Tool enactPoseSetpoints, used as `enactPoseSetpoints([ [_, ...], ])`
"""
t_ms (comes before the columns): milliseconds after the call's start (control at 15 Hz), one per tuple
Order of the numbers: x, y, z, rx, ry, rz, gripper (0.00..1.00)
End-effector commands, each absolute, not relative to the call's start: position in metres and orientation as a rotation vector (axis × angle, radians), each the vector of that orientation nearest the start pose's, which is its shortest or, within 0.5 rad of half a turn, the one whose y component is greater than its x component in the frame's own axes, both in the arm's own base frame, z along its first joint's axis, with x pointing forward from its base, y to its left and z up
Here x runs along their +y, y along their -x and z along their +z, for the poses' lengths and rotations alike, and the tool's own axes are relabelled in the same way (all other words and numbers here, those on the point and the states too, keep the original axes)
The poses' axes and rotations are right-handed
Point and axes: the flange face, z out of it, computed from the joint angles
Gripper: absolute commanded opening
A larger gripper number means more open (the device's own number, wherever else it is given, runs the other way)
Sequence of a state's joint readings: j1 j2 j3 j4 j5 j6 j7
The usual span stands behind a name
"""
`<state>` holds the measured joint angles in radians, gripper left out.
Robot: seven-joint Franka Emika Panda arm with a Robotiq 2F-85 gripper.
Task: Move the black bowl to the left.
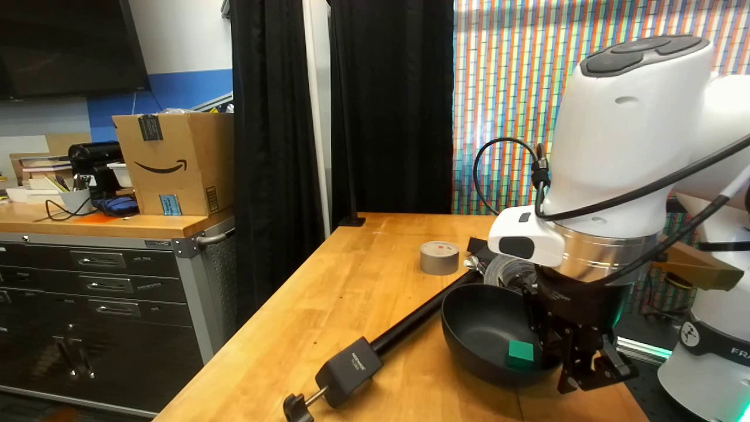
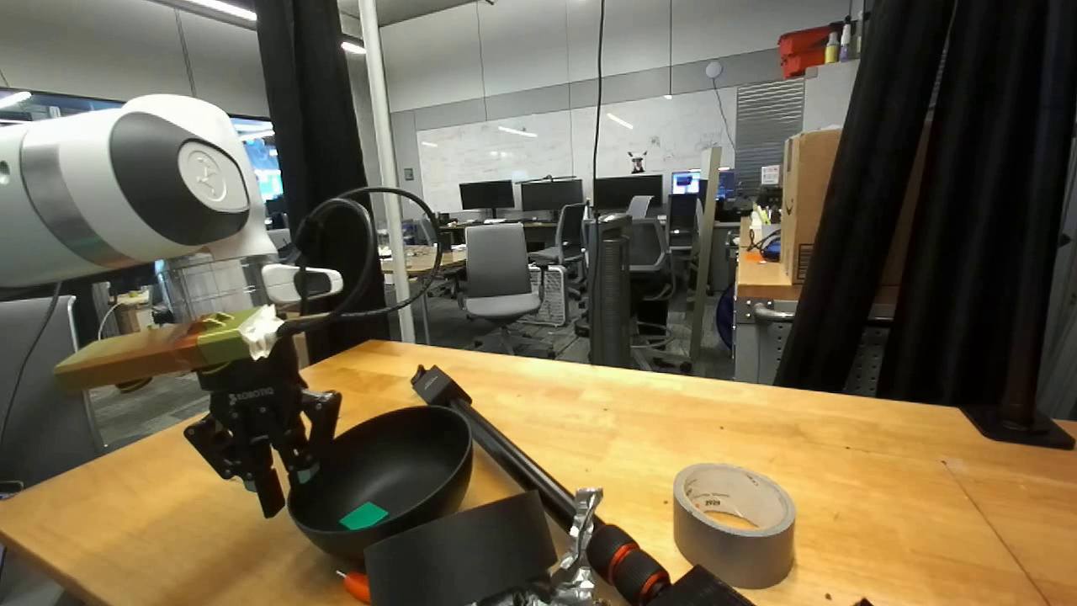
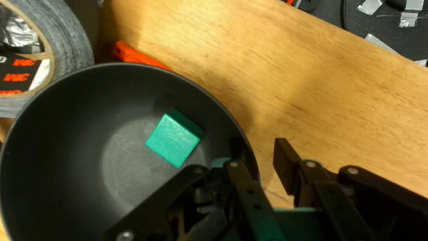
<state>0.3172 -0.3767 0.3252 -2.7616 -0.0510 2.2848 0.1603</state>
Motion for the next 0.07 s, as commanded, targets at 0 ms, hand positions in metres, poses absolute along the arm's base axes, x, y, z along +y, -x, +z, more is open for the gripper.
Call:
enactPoseSetpoints([
  [0, 0.2070, -0.2954, 0.3138, -0.807, 3.229, 0.089, 0.32],
])
